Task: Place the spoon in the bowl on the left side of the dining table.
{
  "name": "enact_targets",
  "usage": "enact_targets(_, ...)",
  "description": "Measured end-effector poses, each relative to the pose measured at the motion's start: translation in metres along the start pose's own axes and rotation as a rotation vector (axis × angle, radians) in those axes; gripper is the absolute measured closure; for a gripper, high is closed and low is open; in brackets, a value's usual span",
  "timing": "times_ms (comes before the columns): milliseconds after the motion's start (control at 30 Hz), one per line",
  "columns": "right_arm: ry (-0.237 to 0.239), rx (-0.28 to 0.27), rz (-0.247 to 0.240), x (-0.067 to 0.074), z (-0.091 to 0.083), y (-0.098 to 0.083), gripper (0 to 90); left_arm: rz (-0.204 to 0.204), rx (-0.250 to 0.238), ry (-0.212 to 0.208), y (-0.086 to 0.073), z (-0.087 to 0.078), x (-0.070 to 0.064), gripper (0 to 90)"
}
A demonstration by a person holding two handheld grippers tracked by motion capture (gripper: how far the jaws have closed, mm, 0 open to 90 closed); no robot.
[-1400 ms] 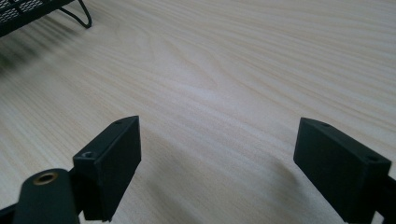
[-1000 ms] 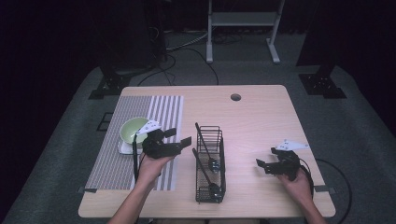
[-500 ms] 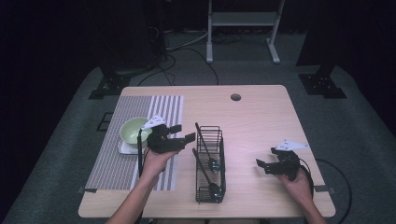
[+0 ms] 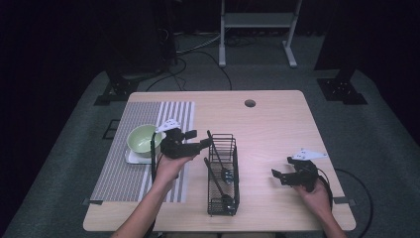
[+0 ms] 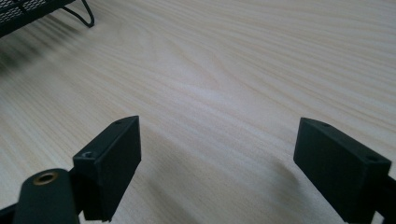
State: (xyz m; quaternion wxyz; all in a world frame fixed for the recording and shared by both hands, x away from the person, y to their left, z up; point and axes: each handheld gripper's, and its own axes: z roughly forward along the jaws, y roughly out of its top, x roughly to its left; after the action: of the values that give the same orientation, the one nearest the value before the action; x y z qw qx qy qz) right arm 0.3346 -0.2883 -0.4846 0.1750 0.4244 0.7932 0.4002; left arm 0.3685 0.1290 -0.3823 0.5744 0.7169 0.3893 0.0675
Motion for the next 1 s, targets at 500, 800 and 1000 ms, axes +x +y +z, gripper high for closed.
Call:
enact_targets(500, 0.003, 0.003, -0.002, 0.000, 0.000, 0.000, 13.9, -0.050, -0.010, -0.007, 0.004, 0.008, 0.009, 37.6)
enact_targets(800, 0.002, 0.004, -0.003, 0.000, 0.000, 0.000, 14.0, -0.054, -0.004, -0.014, 0.004, 0.012, 0.012, 52.0)
enact_targets(1000, 0.004, 0.003, -0.003, 0.000, 0.000, 0.000, 14.0, -0.024, -0.011, -0.032, 0.003, 0.015, 0.008, 67.4)
